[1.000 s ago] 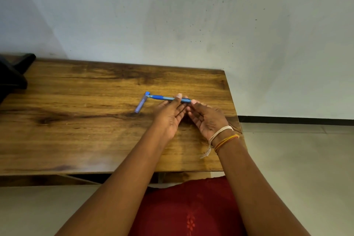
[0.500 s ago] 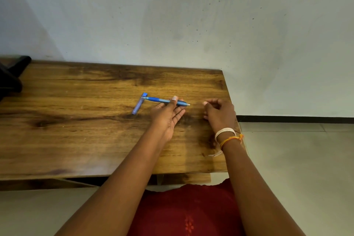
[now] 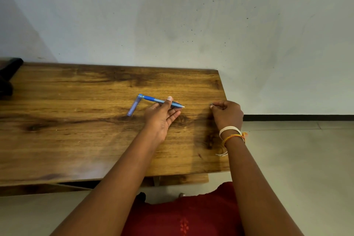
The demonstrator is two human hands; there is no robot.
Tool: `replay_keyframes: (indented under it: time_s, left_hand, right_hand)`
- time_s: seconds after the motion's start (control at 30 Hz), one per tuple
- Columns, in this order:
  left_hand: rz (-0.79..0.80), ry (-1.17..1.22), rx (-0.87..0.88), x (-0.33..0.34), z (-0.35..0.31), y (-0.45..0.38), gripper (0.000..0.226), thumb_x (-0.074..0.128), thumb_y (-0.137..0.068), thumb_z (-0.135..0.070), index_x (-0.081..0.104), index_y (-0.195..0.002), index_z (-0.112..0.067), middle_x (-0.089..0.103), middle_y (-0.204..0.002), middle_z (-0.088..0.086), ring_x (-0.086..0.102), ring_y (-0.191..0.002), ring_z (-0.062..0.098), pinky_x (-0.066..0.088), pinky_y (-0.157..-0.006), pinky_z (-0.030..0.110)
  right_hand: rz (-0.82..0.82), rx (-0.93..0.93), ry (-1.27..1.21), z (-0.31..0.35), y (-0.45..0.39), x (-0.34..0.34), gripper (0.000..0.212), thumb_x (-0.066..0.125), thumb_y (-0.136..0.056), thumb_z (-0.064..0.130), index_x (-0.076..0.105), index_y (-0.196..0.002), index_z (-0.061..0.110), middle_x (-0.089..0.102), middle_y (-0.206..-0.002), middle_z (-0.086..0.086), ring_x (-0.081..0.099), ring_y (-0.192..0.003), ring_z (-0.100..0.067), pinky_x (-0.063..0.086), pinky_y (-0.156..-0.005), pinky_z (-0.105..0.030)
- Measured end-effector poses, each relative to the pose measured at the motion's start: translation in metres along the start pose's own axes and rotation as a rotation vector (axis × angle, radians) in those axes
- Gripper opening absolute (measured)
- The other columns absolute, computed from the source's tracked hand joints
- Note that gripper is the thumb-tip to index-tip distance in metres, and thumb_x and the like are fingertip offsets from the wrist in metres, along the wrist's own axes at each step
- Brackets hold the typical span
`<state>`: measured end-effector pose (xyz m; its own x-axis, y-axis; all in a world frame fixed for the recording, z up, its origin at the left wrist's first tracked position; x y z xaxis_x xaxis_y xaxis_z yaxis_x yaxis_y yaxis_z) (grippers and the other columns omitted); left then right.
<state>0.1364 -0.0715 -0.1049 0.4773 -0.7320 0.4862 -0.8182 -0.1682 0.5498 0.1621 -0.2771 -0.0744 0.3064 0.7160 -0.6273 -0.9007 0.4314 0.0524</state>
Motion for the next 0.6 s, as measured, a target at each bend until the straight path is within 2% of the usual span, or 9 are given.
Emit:
replay_keyframes:
  time_s: [0.23,0.4,0.47,0.5,0.6]
  left_hand:
    - [0.005,-0.034,0.007,-0.001,0.002,-0.002,0.017,0.061,-0.090,-0.015,0.061,-0.101,-0.002,0.068,-0.101,0.018,0.068,-0.098,0.029,0.057,-0.076,0.031]
    - [-0.022,-0.036,0.021,-0.002,0.000,0.000,0.012,0.062,-0.090,-0.012,0.060,-0.097,-0.003,0.068,-0.094,0.016,0.069,-0.089,0.026,0.058,-0.071,0.029]
    - [-0.027,-0.031,0.028,-0.002,-0.001,0.001,0.010,0.061,-0.090,-0.012,0.060,-0.095,-0.004,0.069,-0.093,0.016,0.070,-0.086,0.025,0.058,-0.069,0.027]
    - [-0.030,-0.023,0.031,-0.003,-0.001,0.002,0.010,0.062,-0.089,-0.012,0.060,-0.095,-0.004,0.069,-0.093,0.016,0.070,-0.085,0.025,0.059,-0.068,0.027]
    - [-0.040,0.010,0.040,-0.002,-0.001,0.002,0.008,0.062,-0.089,-0.010,0.060,-0.093,-0.004,0.068,-0.090,0.016,0.070,-0.077,0.022,0.060,-0.064,0.026]
  right_hand:
    - [0.018,0.012,-0.003,-0.002,-0.002,0.001,0.016,0.071,-0.084,0.022,0.075,-0.097,0.014,0.073,-0.090,-0.003,0.061,-0.079,-0.014,0.045,-0.080,-0.022]
    - [-0.018,0.006,-0.060,0.005,0.005,-0.005,0.019,0.069,-0.083,0.019,0.071,-0.102,0.014,0.067,-0.084,0.000,0.062,-0.080,-0.014,0.049,-0.080,-0.024]
    - [-0.024,0.004,-0.152,0.016,0.013,-0.005,0.013,0.069,-0.083,0.019,0.070,-0.095,0.017,0.067,-0.082,0.001,0.062,-0.076,-0.012,0.051,-0.077,-0.026]
    - [0.036,0.001,-0.203,0.023,0.019,0.000,0.008,0.070,-0.083,0.020,0.071,-0.090,0.019,0.068,-0.081,0.001,0.063,-0.075,-0.012,0.054,-0.074,-0.026]
    - [0.371,-0.012,-0.298,0.040,0.041,0.029,0.001,0.072,-0.083,0.019,0.071,-0.083,0.018,0.071,-0.075,-0.001,0.065,-0.063,-0.011,0.055,-0.058,-0.020]
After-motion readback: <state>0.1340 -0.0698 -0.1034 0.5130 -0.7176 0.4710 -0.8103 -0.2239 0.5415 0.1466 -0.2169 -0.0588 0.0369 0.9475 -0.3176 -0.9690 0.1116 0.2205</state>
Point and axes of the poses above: each hand's wrist, its own y-axis away from the middle knuckle, its own x-axis out of the palm, z = x × y, the point moved 6 cm from there along -y, towards the middle knuckle
